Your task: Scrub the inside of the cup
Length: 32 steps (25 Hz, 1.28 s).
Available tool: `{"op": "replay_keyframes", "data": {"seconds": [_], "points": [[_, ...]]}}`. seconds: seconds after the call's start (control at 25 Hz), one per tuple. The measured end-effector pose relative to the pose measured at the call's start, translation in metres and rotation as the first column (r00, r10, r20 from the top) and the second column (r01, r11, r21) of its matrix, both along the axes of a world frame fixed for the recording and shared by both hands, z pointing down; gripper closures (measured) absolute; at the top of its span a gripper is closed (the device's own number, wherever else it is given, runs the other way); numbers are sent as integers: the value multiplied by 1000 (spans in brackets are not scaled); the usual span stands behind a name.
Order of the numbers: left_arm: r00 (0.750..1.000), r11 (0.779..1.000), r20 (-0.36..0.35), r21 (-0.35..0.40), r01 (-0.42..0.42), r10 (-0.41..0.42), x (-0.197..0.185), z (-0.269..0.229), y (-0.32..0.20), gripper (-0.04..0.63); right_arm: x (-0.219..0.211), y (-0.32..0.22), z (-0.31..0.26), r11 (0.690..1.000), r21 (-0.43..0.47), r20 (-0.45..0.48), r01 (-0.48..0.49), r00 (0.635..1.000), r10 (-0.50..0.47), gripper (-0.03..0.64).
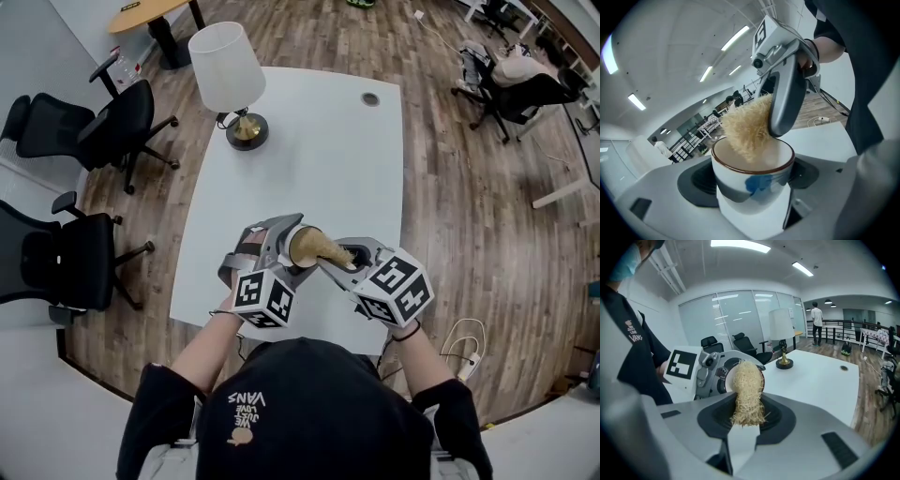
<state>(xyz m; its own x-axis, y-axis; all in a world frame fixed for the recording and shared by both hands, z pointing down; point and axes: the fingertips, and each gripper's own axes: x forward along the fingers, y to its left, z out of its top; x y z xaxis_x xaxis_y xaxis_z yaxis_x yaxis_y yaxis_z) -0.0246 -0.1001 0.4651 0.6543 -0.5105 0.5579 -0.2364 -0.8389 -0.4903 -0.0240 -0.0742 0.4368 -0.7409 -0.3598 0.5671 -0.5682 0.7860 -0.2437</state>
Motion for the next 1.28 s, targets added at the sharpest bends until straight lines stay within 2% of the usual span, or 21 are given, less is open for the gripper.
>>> {"op": "replay_keyframes", "data": {"seconds": [0.16,0.28,0.44,0.56,0.72,0.8,0.92,1.08,1.2,1.28], "points": [[1000,1000,9,5,13,-13,-4,1,-7,193,-9,17,7,996,-60,7,71,997,-71,517],[1000,1000,28,9,-8,8,0,4,-2,193,-20,20,4,993,-56,16,102,995,-101,517],[999,1000,32,14,-16,16,3,8,3,193,-14,3,0,999,-26,27,45,999,-44,517],[1000,1000,25,10,-16,16,4,7,5,193,-3,-3,2,999,-40,28,-1,1000,2,517],[1000,1000,20,7,4,-5,-1,9,-1,193,0,10,14,995,-95,2,27,1000,-27,517],[1000,1000,15,1,14,-14,-4,10,-5,193,-9,19,15,990,-121,38,71,997,-67,517],[1000,1000,-3,-14,20,-20,-3,11,-7,193,-24,21,6,987,-130,163,96,984,-74,517],[998,999,-54,-39,34,-36,1,13,-9,193,-21,5,-2,994,-109,288,0,957,32,517],[986,993,-149,-105,61,-76,6,13,-15,193,-9,-6,-8,993,-79,345,-85,933,107,517],[966,982,-231,-173,80,-119,8,14,-22,193,0,-13,-11,990,-50,358,-133,923,142,517]]}}
